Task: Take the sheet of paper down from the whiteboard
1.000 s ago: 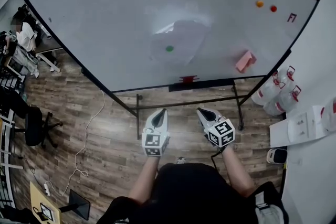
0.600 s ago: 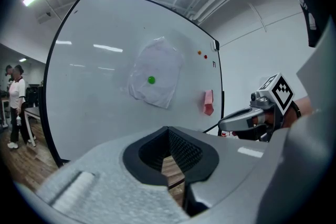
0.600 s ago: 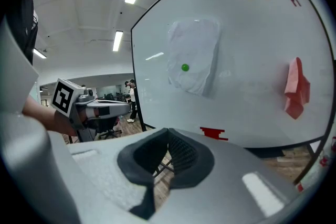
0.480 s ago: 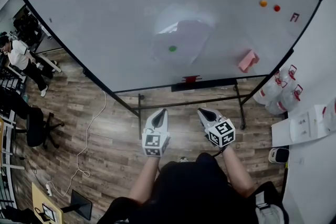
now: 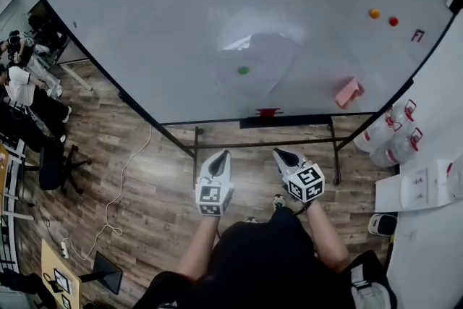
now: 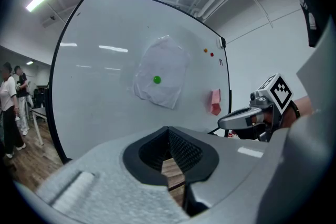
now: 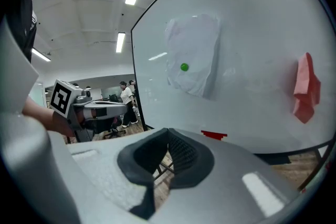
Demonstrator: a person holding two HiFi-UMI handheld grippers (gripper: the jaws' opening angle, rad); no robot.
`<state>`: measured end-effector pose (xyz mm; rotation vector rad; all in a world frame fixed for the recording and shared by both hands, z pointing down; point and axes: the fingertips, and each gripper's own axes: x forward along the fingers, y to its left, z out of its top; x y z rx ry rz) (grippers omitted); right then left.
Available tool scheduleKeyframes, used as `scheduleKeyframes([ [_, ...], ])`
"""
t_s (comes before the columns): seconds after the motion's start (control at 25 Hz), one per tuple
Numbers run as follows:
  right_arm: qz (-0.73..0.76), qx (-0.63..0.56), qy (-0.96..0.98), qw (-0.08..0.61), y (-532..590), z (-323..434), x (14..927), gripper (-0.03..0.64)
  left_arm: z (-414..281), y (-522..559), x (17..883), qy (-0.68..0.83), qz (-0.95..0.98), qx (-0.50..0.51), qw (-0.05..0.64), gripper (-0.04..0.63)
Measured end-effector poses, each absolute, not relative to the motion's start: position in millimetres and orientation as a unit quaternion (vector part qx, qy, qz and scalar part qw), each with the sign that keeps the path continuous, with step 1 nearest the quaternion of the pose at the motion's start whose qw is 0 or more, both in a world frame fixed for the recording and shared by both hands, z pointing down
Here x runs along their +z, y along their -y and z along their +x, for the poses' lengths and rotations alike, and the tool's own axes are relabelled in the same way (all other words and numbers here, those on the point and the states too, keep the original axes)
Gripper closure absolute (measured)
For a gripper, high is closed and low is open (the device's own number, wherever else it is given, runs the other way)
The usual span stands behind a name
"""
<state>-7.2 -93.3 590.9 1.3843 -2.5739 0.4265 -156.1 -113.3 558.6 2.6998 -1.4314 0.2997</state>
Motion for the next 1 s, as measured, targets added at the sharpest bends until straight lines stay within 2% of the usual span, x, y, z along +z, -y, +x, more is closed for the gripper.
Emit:
scheduleKeyframes([
  [1.0,0.396,0.126,0.905,0.091,188,46,569,0.612,-104,178,535,0.539,0.838,0.087,0.026,0.586],
])
